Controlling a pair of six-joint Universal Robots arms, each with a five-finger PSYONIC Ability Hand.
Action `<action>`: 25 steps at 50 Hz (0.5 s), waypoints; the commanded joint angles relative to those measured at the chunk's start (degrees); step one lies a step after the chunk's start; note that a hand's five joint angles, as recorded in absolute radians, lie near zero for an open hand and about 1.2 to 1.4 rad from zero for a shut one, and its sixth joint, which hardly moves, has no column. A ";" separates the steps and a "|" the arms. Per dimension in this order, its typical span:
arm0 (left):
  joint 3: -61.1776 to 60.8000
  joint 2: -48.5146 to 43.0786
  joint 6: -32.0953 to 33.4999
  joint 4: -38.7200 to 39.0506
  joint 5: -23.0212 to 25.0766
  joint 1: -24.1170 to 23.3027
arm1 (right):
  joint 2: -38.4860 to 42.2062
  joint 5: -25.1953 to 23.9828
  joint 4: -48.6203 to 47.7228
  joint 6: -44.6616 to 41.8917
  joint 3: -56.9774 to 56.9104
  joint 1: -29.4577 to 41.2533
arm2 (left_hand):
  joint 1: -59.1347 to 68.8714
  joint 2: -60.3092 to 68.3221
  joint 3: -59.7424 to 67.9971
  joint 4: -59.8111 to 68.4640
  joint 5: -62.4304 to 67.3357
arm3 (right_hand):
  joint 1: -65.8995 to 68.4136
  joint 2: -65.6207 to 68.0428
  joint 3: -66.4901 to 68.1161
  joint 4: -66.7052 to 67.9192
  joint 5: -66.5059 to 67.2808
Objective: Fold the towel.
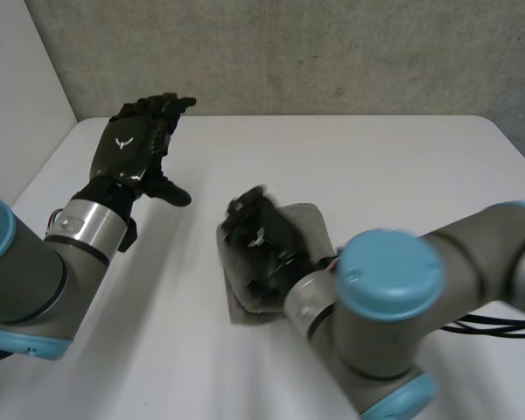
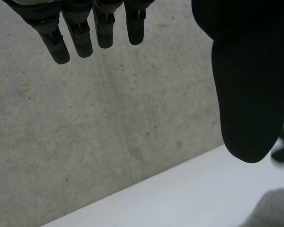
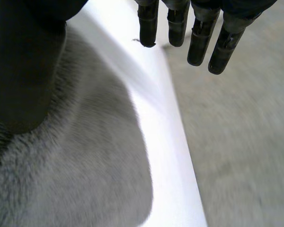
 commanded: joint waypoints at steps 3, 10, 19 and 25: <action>4.88 -2.33 -7.07 -1.99 -2.18 -1.78 | -11.46 0.73 1.38 29.39 6.28 -11.37 | 1.85 1.95 1.95 2.00 0.19 | -3.11 -4.14 -4.16 -4.93 -3.69; 11.11 -10.39 -7.77 -10.67 -2.80 -7.48 | -10.41 -3.30 9.81 40.10 3.30 -18.83 | 2.68 2.79 2.79 2.84 1.03 | -3.11 -4.14 -4.16 -4.93 -3.69; 16.22 -21.65 -6.98 -19.21 -8.24 -11.54 | -0.91 -10.52 12.55 47.15 -1.89 -19.81 | 2.69 2.79 2.80 2.84 1.03 | -3.11 -4.14 -4.16 -4.93 -3.69; 16.40 -23.33 -6.02 -19.48 -8.69 -11.54 | 7.94 -10.96 16.05 47.24 -7.15 -19.11 | 2.69 2.79 2.80 2.84 1.03 | -3.11 -4.14 -4.16 -4.93 -3.69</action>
